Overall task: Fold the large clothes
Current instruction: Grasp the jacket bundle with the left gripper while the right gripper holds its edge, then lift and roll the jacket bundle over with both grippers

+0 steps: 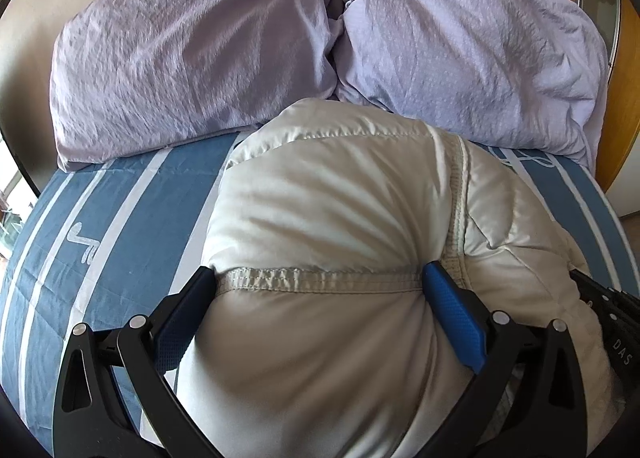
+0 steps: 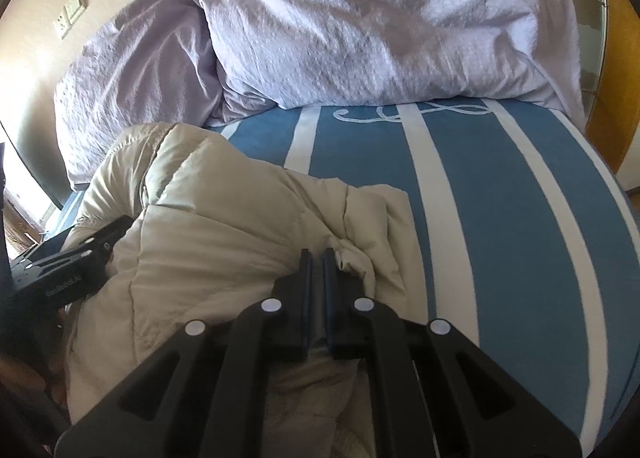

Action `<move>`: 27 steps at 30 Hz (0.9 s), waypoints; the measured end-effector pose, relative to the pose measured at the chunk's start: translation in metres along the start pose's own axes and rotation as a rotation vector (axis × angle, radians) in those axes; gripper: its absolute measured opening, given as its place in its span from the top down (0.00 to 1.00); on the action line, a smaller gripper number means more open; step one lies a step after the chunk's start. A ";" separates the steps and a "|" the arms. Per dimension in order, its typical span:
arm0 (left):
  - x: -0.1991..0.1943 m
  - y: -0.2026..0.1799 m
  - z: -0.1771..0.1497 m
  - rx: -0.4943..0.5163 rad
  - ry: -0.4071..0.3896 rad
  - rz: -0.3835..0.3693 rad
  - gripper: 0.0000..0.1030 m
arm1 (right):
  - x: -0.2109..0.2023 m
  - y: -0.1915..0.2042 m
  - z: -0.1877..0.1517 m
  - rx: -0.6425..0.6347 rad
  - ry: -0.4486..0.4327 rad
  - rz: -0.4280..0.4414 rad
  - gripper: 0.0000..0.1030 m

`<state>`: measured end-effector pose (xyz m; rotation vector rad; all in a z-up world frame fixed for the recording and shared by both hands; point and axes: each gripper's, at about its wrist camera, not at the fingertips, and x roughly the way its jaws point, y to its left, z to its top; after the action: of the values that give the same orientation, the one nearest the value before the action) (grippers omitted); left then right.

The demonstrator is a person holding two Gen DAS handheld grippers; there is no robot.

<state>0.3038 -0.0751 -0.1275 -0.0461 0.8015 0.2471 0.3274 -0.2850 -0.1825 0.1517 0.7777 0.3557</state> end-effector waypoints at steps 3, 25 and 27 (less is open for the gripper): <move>-0.007 0.007 0.002 -0.011 0.030 -0.040 0.01 | -0.012 0.001 0.000 0.010 0.021 -0.019 0.89; -0.034 0.074 -0.003 -0.016 0.153 -0.262 0.01 | -0.021 -0.028 0.003 0.328 0.284 0.141 0.02; -0.031 0.076 0.000 -0.026 0.165 -0.272 0.01 | -0.009 -0.033 0.007 0.339 0.318 0.169 0.02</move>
<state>0.2650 -0.0073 -0.1018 -0.2010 0.9457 -0.0043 0.3346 -0.3193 -0.1804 0.4895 1.1412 0.4112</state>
